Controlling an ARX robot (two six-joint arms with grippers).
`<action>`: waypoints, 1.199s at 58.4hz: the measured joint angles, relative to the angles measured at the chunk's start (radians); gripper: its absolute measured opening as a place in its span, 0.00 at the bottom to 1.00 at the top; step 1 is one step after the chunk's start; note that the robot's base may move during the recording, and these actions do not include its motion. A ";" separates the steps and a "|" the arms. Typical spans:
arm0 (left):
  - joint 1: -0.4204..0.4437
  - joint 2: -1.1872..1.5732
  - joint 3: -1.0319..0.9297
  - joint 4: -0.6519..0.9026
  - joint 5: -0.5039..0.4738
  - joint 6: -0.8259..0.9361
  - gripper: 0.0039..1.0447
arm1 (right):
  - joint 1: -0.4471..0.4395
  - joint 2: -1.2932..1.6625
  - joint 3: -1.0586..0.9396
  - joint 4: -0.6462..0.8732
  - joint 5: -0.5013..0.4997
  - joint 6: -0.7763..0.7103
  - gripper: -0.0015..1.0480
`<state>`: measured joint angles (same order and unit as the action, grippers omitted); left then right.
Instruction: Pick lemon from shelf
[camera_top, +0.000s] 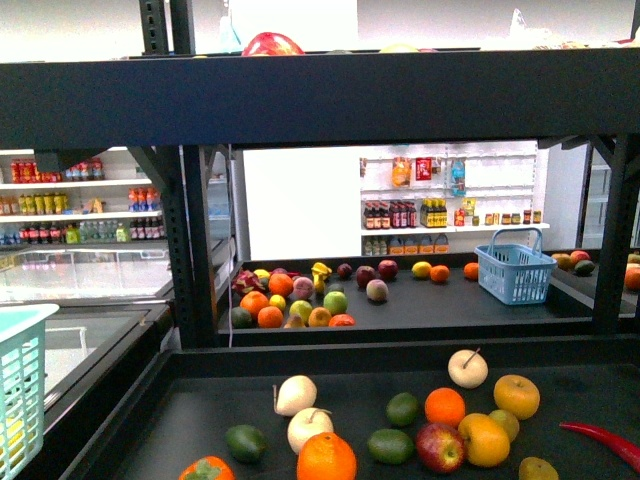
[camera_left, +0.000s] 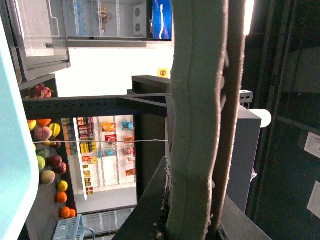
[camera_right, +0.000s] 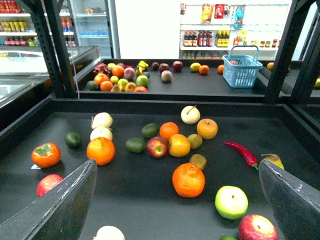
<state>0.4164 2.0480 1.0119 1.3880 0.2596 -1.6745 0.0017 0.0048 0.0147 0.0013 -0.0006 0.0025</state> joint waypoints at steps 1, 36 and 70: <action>0.002 0.001 0.001 0.000 0.002 0.000 0.08 | 0.000 0.000 0.000 0.000 0.000 0.000 0.93; 0.057 0.043 0.027 -0.014 0.090 0.046 0.64 | 0.000 0.000 0.000 0.000 0.000 0.000 0.93; 0.109 -0.073 0.045 -0.294 0.111 0.183 0.92 | 0.000 0.000 0.000 0.000 0.000 0.000 0.93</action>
<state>0.5255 1.9751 1.0573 1.0943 0.3710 -1.4918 0.0017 0.0048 0.0147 0.0013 -0.0006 0.0025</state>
